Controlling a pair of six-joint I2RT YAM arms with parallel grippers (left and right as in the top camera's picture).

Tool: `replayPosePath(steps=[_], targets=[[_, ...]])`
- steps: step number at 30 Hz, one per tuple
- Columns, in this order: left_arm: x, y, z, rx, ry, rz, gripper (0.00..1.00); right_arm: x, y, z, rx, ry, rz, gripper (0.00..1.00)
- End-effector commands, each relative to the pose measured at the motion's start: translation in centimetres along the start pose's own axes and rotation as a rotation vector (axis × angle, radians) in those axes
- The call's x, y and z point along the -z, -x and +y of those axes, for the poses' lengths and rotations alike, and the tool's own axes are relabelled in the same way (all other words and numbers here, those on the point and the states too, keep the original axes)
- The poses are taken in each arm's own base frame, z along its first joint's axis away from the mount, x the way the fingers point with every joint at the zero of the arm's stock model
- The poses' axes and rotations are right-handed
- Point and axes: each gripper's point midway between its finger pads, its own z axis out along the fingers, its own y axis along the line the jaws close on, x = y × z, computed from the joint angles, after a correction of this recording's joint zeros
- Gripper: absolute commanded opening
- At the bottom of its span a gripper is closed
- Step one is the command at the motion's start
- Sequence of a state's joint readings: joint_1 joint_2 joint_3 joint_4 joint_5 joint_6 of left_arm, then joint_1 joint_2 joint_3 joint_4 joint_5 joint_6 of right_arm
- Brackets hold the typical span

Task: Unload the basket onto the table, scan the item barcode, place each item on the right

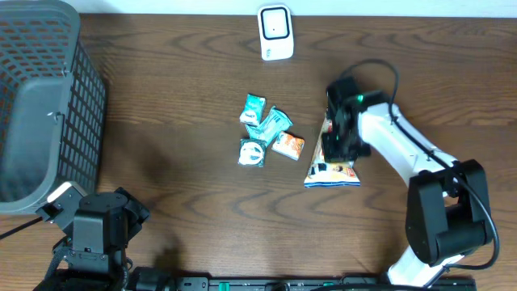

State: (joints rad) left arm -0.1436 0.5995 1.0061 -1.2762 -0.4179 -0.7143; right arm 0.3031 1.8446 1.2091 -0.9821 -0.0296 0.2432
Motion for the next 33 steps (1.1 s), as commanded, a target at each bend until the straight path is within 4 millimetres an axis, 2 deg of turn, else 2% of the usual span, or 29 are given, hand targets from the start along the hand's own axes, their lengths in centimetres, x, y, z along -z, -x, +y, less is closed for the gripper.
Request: replayPosePath(steps=[1,4,8,12,15,18,22,25,30,33], targets=[[0.0,0.2,0.4,0.017,0.017,-0.012,0.98,-1.2,-2.1,-0.5,-0.031,-0.024,0.063,0.01],[0.0,0.2,0.4,0.018,0.017,-0.012,0.98,-0.2,-2.2,-2.2,-0.070,-0.103,0.077,0.01],[0.0,0.2,0.4,0.018,0.017,-0.012,0.98,3.0,-1.2,-3.6,-0.089,-0.168,0.072,0.01],[0.0,0.2,0.4,0.018,0.017,-0.012,0.98,6.0,0.6,-3.1,-0.089,-0.153,0.022,0.01],[0.0,0.2,0.4,0.018,0.017,-0.012,0.98,6.6,1.9,-2.3,-0.088,-0.114,-0.026,0.02],[0.0,0.2,0.4,0.018,0.017,-0.012,0.98,6.3,2.4,-0.4,-0.087,-0.006,-0.037,0.01],[0.0,0.2,0.4,0.018,0.017,-0.012,0.98,4.8,1.6,1.7,-0.032,0.068,-0.011,0.01],[0.0,0.2,0.4,0.018,0.017,-0.012,0.98,2.8,0.7,1.6,-0.016,0.028,0.001,0.01],[0.0,0.2,0.4,0.018,0.017,-0.012,0.98,-1.6,-0.9,0.6,-0.086,-0.011,0.002,0.02],[0.0,0.2,0.4,0.018,0.017,-0.012,0.98,-2.0,-1.3,0.4,-0.088,-0.015,0.011,0.01]])
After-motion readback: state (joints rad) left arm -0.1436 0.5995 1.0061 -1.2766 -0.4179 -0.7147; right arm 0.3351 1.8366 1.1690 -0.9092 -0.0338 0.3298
